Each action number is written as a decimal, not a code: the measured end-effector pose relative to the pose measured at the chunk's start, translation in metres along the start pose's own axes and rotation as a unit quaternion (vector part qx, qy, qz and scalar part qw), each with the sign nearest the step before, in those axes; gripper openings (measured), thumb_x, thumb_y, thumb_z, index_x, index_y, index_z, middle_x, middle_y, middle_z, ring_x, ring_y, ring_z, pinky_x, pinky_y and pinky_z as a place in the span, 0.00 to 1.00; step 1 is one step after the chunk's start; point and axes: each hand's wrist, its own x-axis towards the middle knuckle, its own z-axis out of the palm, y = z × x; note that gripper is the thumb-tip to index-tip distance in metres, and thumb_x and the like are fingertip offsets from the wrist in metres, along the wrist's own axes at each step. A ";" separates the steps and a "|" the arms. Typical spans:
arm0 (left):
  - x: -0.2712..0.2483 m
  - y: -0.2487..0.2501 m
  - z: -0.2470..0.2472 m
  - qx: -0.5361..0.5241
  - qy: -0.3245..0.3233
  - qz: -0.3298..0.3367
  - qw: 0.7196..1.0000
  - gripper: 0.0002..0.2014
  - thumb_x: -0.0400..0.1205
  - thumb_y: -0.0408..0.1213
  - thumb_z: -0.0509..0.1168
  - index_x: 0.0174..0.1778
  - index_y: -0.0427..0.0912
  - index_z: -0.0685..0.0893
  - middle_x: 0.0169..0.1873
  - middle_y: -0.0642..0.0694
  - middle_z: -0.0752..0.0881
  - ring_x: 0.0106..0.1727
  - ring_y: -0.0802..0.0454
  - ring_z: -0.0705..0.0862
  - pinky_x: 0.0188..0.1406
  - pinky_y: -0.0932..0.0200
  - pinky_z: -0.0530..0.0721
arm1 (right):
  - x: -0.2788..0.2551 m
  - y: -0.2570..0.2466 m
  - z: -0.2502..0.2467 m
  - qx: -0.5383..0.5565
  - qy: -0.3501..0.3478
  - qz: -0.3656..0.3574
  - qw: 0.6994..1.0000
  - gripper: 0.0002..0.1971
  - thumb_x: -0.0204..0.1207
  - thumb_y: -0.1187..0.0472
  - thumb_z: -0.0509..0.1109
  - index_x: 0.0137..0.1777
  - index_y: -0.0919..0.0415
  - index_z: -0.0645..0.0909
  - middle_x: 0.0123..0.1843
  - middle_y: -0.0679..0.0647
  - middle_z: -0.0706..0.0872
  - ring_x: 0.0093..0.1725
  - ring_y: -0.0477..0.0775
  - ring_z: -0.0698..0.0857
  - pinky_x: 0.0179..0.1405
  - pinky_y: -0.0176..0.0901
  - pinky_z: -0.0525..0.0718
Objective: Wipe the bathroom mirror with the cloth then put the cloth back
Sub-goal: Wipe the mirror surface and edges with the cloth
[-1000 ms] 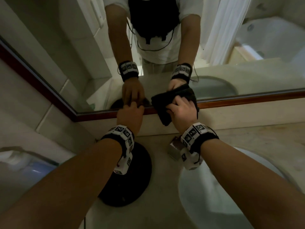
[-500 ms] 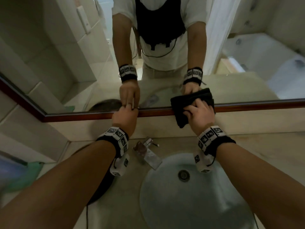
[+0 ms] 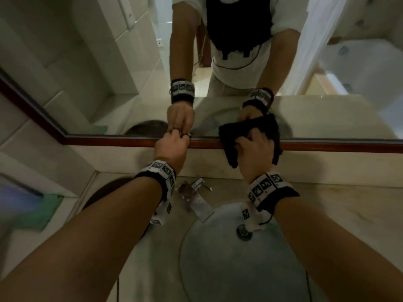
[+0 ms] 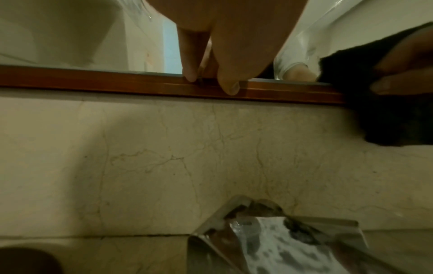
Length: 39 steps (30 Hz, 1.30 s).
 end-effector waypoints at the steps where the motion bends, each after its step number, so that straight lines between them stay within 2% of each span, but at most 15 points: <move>1: 0.000 0.000 0.000 0.002 0.000 0.000 1.000 0.15 0.85 0.34 0.58 0.68 0.42 0.74 0.61 0.36 0.76 0.61 0.36 0.77 0.47 0.46 0.79 | 0.001 -0.017 0.006 0.007 -0.022 -0.008 1.000 0.06 0.67 0.63 0.73 0.42 0.57 0.89 0.45 0.63 0.82 0.43 0.67 0.83 0.40 0.56 0.79; 4: -0.001 -0.001 -0.002 0.011 -0.001 0.007 1.000 0.15 0.84 0.33 0.59 0.67 0.41 0.75 0.60 0.36 0.76 0.60 0.35 0.78 0.45 0.47 0.78 | 0.004 -0.051 0.014 0.005 -0.083 -0.015 0.996 0.07 0.65 0.64 0.76 0.43 0.56 0.88 0.49 0.63 0.82 0.46 0.68 0.83 0.43 0.59 0.79; 7: -0.001 -0.003 -0.004 0.025 -0.002 0.018 1.000 0.14 0.85 0.33 0.58 0.67 0.41 0.75 0.59 0.36 0.77 0.59 0.36 0.79 0.42 0.48 0.76 | 0.005 -0.046 0.008 0.013 -0.099 -0.032 0.994 0.08 0.64 0.61 0.79 0.44 0.54 0.89 0.50 0.61 0.82 0.47 0.68 0.83 0.43 0.58 0.78; 11: -0.001 -0.004 -0.005 0.026 0.002 0.020 0.999 0.14 0.86 0.35 0.59 0.68 0.43 0.75 0.58 0.37 0.78 0.58 0.38 0.80 0.44 0.47 0.80 | 0.002 -0.006 -0.012 0.001 -0.067 -0.009 0.998 0.04 0.70 0.57 0.77 0.44 0.51 0.90 0.47 0.58 0.84 0.44 0.66 0.83 0.43 0.55 0.77; 15: -0.001 -0.006 -0.004 0.029 -0.002 0.026 0.999 0.16 0.85 0.36 0.61 0.69 0.44 0.74 0.59 0.38 0.77 0.58 0.39 0.79 0.45 0.48 0.80 | -0.005 0.056 -0.036 -0.005 -0.019 0.008 1.000 0.11 0.74 0.52 0.68 0.46 0.54 0.90 0.45 0.58 0.82 0.46 0.66 0.82 0.41 0.51 0.74; 17: 0.000 -0.007 -0.003 0.019 -0.001 0.028 0.999 0.15 0.85 0.35 0.60 0.68 0.43 0.74 0.59 0.37 0.76 0.57 0.38 0.79 0.45 0.47 0.80 | -0.005 0.067 -0.040 -0.006 -0.022 0.016 1.000 0.09 0.75 0.53 0.69 0.46 0.54 0.90 0.44 0.57 0.80 0.46 0.65 0.80 0.42 0.49 0.71; 19: 0.000 -0.009 0.000 0.013 0.006 0.030 0.999 0.14 0.85 0.36 0.59 0.67 0.42 0.75 0.57 0.37 0.76 0.56 0.37 0.78 0.45 0.46 0.81 | -0.006 0.063 -0.034 -0.009 -0.012 0.018 1.000 0.07 0.74 0.57 0.71 0.46 0.57 0.89 0.43 0.58 0.79 0.46 0.65 0.79 0.42 0.49 0.71; 22: 0.001 -0.009 0.001 0.005 0.006 0.023 1.000 0.15 0.85 0.37 0.58 0.68 0.43 0.74 0.58 0.38 0.75 0.57 0.38 0.77 0.42 0.47 0.77 | -0.006 0.046 -0.020 -0.015 0.031 0.006 0.999 0.08 0.73 0.59 0.67 0.43 0.59 0.87 0.42 0.60 0.79 0.44 0.65 0.80 0.41 0.50 0.72; 24: 0.001 -0.009 0.002 0.002 0.005 0.022 1.000 0.15 0.85 0.37 0.58 0.68 0.42 0.75 0.59 0.38 0.75 0.57 0.37 0.77 0.41 0.48 0.75 | -0.004 0.025 -0.008 -0.010 0.036 -0.006 0.999 0.05 0.72 0.61 0.70 0.42 0.59 0.88 0.42 0.60 0.81 0.42 0.65 0.81 0.40 0.50 0.72; 27: 0.001 -0.009 0.003 -0.009 0.007 0.015 1.000 0.14 0.86 0.37 0.58 0.67 0.41 0.76 0.59 0.37 0.75 0.57 0.36 0.77 0.42 0.47 0.76 | 0.003 -0.026 0.011 0.008 -0.028 -0.012 1.000 0.06 0.67 0.64 0.77 0.44 0.56 0.89 0.45 0.63 0.83 0.44 0.67 0.84 0.43 0.55 0.79; 30: 0.001 -0.011 0.005 -0.014 0.017 0.015 1.000 0.13 0.86 0.37 0.58 0.65 0.40 0.77 0.58 0.36 0.75 0.57 0.36 0.77 0.39 0.50 0.71 | 0.005 -0.056 0.017 0.012 -0.070 0.004 0.997 0.09 0.64 0.66 0.79 0.44 0.57 0.89 0.48 0.64 0.82 0.46 0.68 0.84 0.45 0.61 0.80; 35: 0.001 -0.012 0.006 -0.010 0.030 0.022 0.999 0.12 0.86 0.38 0.59 0.64 0.41 0.77 0.56 0.37 0.76 0.55 0.37 0.78 0.38 0.50 0.71 | 0.004 -0.034 0.004 0.017 -0.070 -0.018 0.997 0.04 0.72 0.59 0.77 0.45 0.52 0.90 0.47 0.58 0.83 0.45 0.65 0.83 0.42 0.53 0.78; 39: -0.001 -0.012 0.006 -0.008 0.036 0.023 0.999 0.11 0.86 0.39 0.60 0.63 0.41 0.78 0.54 0.38 0.78 0.52 0.37 0.79 0.40 0.50 0.77 | 0.002 0.004 -0.014 0.006 -0.064 0.019 0.998 0.05 0.73 0.57 0.74 0.46 0.54 0.90 0.48 0.58 0.84 0.46 0.66 0.82 0.42 0.53 0.76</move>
